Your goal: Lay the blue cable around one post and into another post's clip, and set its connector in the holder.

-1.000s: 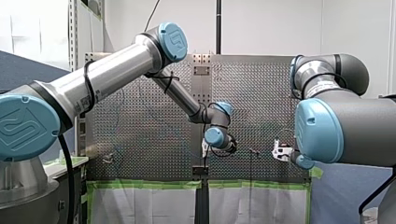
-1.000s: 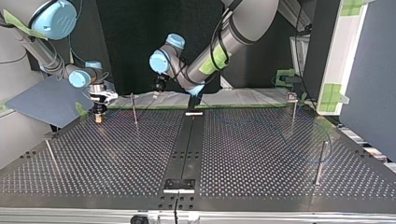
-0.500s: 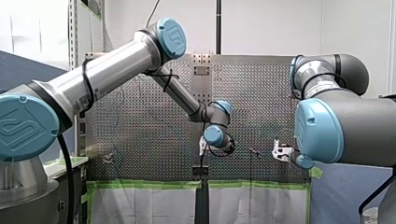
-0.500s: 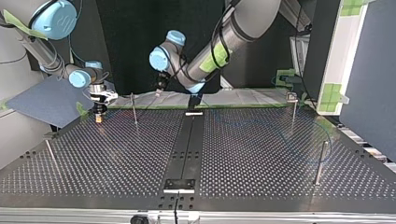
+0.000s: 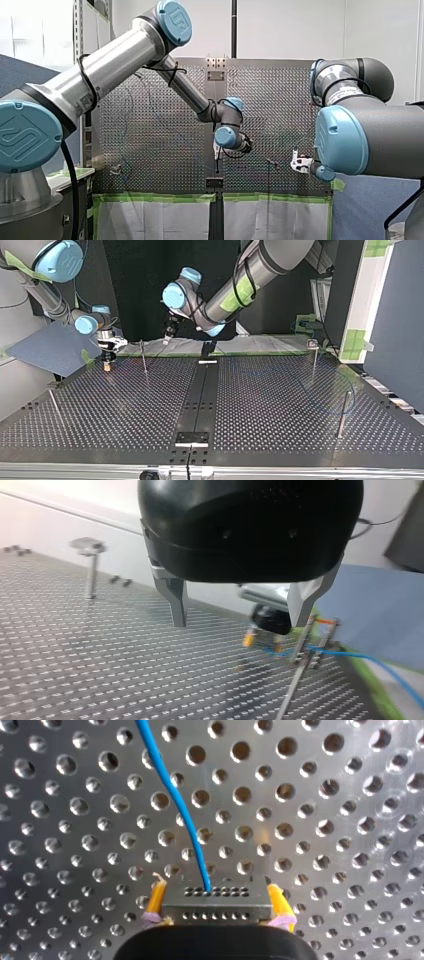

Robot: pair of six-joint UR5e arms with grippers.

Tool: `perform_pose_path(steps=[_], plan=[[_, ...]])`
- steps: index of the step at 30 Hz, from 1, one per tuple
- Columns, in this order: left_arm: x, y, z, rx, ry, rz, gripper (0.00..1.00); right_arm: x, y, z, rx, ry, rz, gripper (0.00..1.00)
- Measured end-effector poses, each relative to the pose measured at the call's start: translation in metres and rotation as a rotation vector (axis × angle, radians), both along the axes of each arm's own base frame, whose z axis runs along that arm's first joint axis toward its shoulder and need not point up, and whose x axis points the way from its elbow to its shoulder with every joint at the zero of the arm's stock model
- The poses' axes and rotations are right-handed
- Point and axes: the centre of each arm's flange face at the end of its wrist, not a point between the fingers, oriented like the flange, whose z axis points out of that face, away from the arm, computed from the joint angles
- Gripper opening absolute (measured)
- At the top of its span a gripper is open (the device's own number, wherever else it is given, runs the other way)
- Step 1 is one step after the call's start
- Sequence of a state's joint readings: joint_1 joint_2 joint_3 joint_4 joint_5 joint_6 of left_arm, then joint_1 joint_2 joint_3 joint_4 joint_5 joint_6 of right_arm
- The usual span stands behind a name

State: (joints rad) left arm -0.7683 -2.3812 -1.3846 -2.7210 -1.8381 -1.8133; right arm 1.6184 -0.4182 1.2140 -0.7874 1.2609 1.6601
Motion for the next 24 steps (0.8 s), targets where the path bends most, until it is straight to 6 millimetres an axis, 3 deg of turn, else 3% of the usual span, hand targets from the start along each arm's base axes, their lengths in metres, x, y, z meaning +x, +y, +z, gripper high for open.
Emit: perform_pose_path(steps=[14,24], plan=[[-0.019,0.013,0.042,-0.118,-0.059,-0.011,1.0,0.003,0.001,0.0,0.003,-0.009,0.004,0.0],[-0.025,0.033,0.073,-0.204,-0.109,0.006,1.0,0.006,0.002,0.0,0.003,-0.008,0.009,0.0]])
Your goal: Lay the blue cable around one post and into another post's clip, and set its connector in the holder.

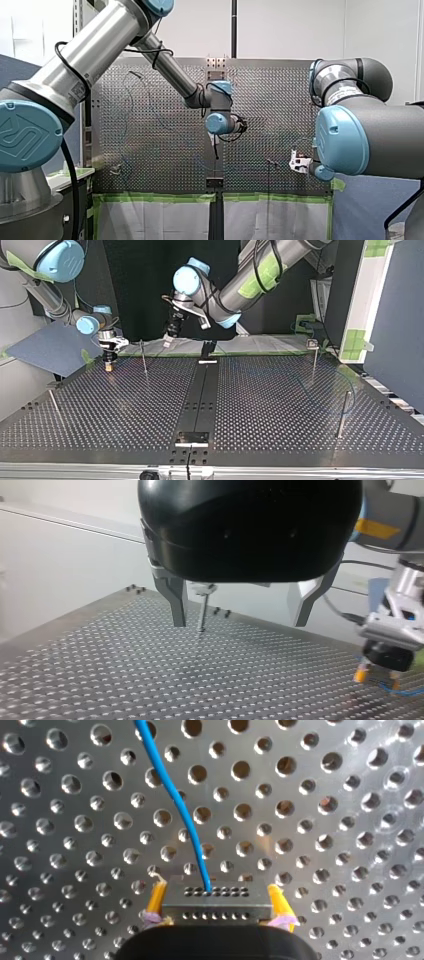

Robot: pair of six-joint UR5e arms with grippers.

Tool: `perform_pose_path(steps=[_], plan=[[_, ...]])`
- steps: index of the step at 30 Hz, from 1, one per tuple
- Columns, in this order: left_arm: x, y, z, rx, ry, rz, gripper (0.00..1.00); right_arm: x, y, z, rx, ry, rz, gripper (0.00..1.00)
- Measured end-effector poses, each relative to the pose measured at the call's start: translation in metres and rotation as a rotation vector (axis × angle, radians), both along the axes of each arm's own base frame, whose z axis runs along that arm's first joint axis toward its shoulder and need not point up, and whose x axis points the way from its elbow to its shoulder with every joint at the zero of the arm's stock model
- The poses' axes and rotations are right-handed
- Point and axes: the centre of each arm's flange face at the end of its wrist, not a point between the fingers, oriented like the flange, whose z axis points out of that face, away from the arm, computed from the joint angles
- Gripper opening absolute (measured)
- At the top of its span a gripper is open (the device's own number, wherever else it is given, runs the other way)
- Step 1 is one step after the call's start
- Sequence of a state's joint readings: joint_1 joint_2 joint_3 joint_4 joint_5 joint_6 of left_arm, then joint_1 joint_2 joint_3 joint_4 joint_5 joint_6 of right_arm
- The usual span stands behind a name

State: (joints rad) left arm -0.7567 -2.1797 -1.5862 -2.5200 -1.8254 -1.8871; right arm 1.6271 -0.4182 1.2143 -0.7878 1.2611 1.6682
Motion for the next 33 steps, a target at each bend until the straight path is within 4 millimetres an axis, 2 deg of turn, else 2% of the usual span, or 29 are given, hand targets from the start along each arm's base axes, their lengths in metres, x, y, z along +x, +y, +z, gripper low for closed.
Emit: perform_pose_path(steps=[9,26,30,33], plan=[[0.016,0.034,0.024,-0.094,-0.03,0.006,1.0,0.008,0.002,0.0,-0.002,-0.002,0.011,0.0],[0.042,0.114,0.071,-0.114,-0.197,0.008,1.0,0.018,0.005,-0.002,-0.001,-0.003,0.024,0.0],[0.046,0.132,0.077,-0.121,-0.225,0.02,1.0,0.018,0.005,-0.002,-0.001,-0.003,0.024,0.0],[0.049,0.145,0.074,-0.121,-0.233,0.038,1.0,0.018,0.005,-0.003,-0.001,-0.003,0.024,0.0]])
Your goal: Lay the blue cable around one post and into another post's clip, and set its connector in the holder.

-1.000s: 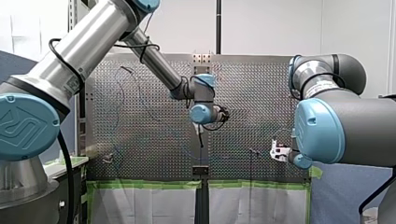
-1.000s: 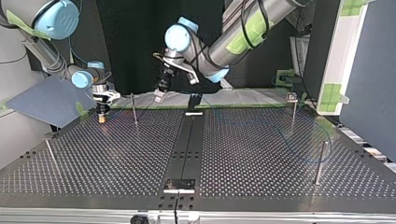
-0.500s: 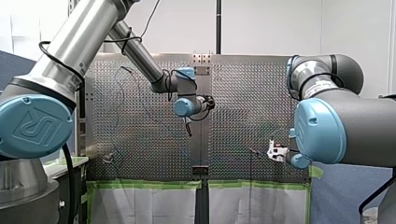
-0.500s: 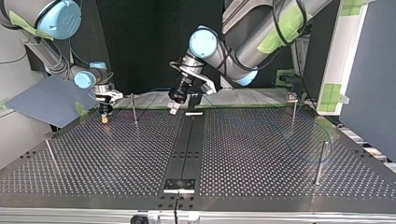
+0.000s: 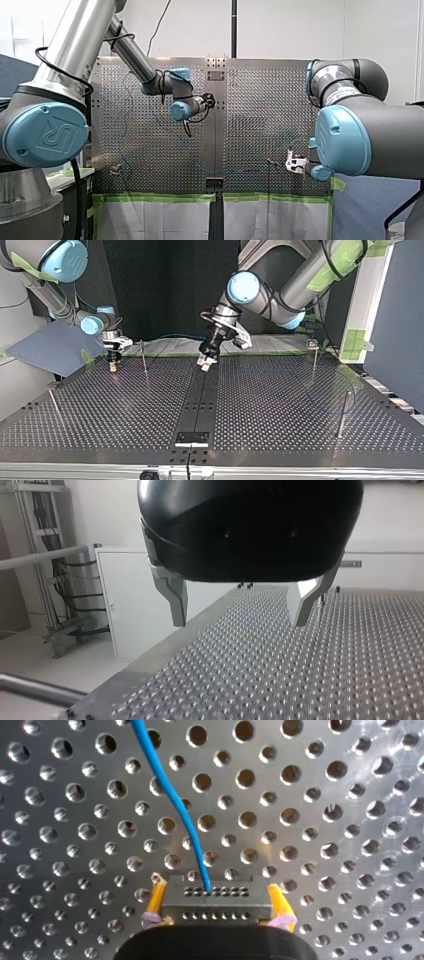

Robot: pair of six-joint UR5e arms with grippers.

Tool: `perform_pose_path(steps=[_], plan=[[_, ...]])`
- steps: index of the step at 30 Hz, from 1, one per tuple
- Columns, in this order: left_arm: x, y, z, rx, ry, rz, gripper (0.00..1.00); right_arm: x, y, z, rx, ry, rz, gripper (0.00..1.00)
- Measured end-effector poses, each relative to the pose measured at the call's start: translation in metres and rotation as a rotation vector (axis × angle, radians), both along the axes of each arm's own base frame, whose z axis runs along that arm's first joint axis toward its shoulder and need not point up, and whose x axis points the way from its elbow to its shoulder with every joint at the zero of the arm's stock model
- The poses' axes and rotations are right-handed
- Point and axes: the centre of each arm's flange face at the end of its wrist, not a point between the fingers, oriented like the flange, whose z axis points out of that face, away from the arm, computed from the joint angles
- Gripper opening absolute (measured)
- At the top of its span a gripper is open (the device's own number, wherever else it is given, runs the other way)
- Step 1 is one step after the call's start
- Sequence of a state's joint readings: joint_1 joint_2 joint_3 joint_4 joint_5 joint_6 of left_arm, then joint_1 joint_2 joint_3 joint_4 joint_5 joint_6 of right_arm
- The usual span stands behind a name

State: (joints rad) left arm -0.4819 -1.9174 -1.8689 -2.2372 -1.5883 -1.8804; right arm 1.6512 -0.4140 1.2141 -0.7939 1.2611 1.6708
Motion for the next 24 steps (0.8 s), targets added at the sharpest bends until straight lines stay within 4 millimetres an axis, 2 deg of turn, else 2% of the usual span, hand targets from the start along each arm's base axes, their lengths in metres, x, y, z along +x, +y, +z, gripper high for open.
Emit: perform_pose_path(steps=[4,8,24], plan=[[0.004,0.016,-0.008,0.004,-0.004,0.029,1.0,0.0,0.0,0.0,-0.002,0.0,0.0,0.0],[0.001,0.025,-0.018,0.011,-0.008,0.042,1.0,0.0,0.0,-0.001,-0.001,0.0,0.0,0.0],[-0.033,0.041,-0.056,0.018,-0.011,0.043,1.0,0.003,0.002,-0.003,0.001,0.0,0.004,0.0]])
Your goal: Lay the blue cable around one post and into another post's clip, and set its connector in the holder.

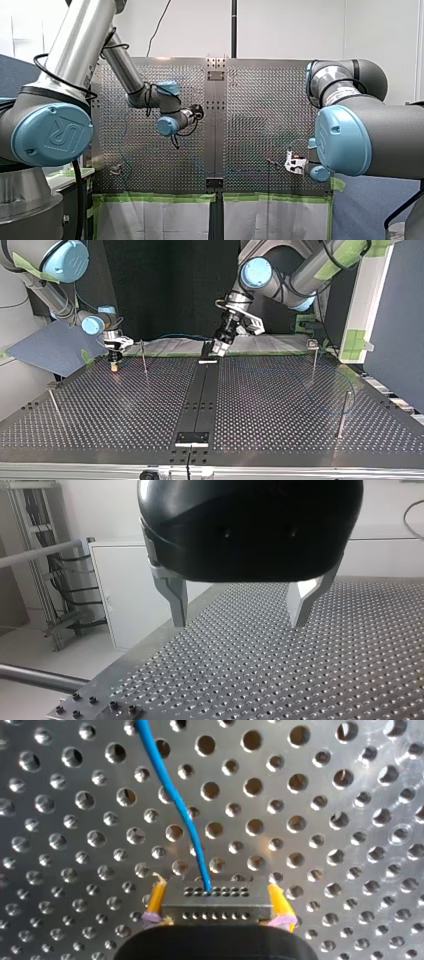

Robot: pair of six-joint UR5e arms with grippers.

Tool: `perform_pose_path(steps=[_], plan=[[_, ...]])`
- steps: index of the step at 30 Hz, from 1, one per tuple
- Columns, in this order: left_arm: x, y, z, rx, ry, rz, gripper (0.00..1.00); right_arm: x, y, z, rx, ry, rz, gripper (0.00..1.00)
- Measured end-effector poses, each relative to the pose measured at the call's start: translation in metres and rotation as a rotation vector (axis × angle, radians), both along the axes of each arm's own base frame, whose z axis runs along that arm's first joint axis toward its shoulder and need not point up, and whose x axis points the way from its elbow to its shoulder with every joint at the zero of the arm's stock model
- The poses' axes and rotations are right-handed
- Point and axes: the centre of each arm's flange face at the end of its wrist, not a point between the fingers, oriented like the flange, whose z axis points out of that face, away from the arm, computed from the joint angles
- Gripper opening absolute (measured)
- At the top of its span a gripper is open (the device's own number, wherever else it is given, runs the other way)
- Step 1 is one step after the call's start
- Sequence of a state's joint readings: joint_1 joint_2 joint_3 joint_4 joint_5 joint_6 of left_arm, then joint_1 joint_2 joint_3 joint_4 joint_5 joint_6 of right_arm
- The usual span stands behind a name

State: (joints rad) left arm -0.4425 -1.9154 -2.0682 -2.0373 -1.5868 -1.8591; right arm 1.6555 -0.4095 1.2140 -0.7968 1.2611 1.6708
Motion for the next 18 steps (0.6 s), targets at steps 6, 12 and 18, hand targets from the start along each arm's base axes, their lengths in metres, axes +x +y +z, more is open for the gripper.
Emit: perform_pose_path(steps=[6,12,18], plan=[[-0.014,0.007,-0.014,0.006,0.012,0.0,1.0,0.0,0.0,0.0,0.001,0.0,0.0,0.0],[-0.033,0.015,-0.033,0.026,0.056,0.0,1.0,0.0,0.0,0.0,0.0,0.0,0.0,0.0],[-0.051,0.025,-0.05,0.049,0.103,0.0,1.0,0.001,0.0,-0.001,-0.001,0.0,0.001,0.0]])
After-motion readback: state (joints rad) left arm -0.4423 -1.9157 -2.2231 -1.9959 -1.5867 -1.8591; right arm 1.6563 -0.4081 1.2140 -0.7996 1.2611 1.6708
